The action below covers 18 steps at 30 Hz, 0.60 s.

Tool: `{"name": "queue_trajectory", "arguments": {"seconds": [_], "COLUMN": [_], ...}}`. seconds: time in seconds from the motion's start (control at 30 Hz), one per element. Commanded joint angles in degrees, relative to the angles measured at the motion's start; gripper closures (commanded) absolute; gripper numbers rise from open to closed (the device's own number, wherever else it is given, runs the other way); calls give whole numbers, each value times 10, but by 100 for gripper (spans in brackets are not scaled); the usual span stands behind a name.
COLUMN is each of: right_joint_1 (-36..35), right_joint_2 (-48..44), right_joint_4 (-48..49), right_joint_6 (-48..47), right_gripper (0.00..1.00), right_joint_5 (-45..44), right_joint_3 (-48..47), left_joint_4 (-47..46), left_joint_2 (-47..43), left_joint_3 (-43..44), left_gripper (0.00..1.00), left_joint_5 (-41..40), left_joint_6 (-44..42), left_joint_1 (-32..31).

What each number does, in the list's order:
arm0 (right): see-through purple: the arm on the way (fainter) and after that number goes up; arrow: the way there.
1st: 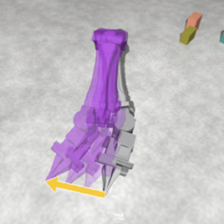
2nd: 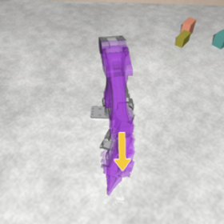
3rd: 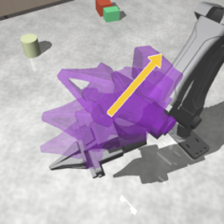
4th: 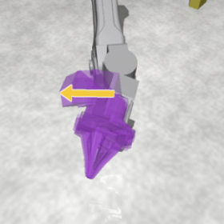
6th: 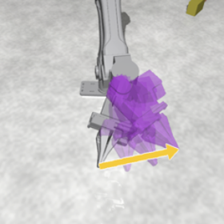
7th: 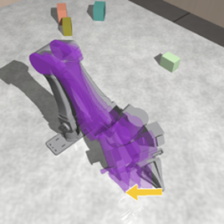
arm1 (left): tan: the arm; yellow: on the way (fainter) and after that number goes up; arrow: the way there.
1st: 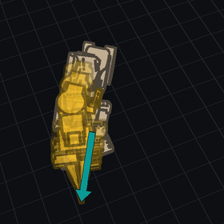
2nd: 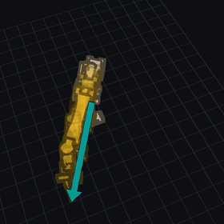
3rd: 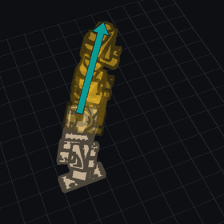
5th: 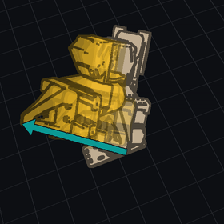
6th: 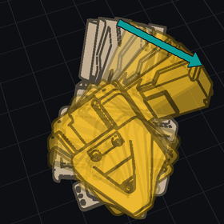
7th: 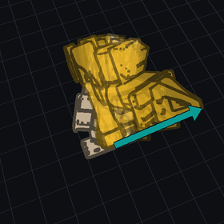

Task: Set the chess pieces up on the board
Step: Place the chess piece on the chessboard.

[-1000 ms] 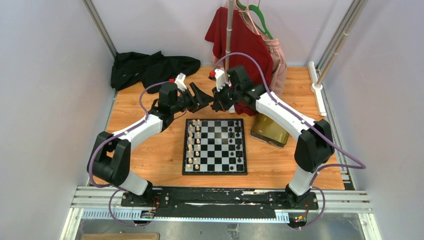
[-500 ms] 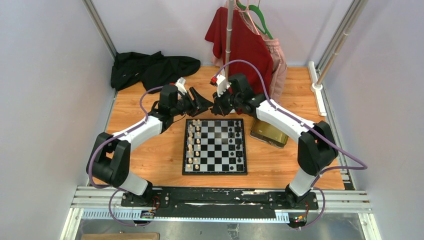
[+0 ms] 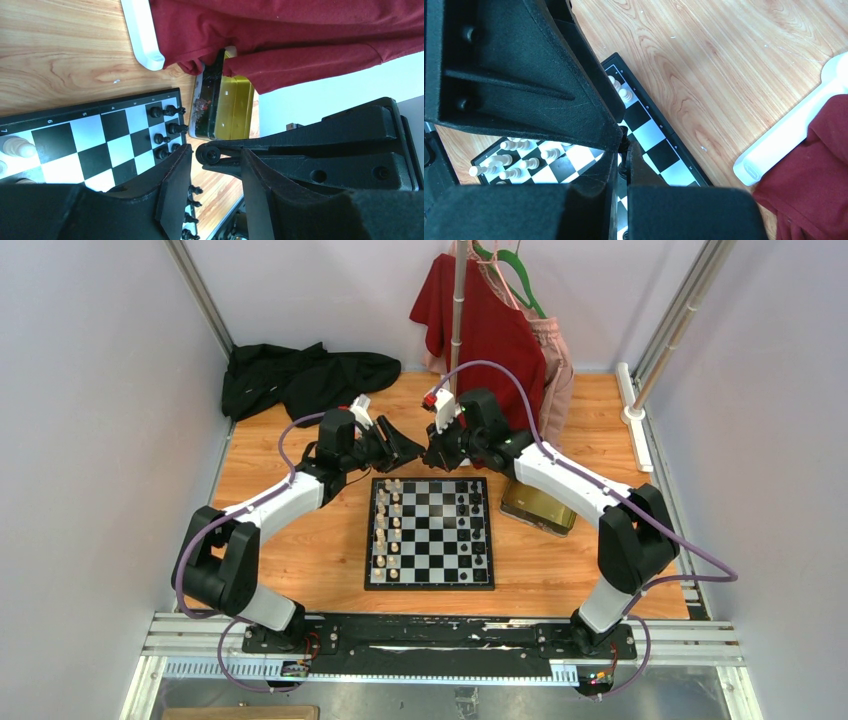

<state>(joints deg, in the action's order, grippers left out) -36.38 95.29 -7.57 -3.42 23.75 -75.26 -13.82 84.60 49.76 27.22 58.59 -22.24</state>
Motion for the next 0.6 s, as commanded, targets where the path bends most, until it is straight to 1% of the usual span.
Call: {"name": "queue_trajectory", "arguments": {"seconds": [0.0,0.2,0.43,0.57], "right_joint_1": [-5,-5,-5,-5], "right_joint_2": [-24,-25,-23,-23], "right_joint_4": [56,67,70,97], "right_joint_6": [8,16,21,29], "right_gripper": [100,100,100,100], "right_joint_5": [-13,-6,-4,-1], "right_joint_3": [5,9,7,11], "left_joint_4": [17,18,28,31], "left_joint_2": [-3,4,13,16], "left_joint_3": [-5,-3,1,5], "left_gripper": [55,59,61,62], "left_joint_5": [31,37,44,48], "left_joint_6": [-5,-5,-9,-11], "left_joint_1": [-14,-18,-19,-19]}}
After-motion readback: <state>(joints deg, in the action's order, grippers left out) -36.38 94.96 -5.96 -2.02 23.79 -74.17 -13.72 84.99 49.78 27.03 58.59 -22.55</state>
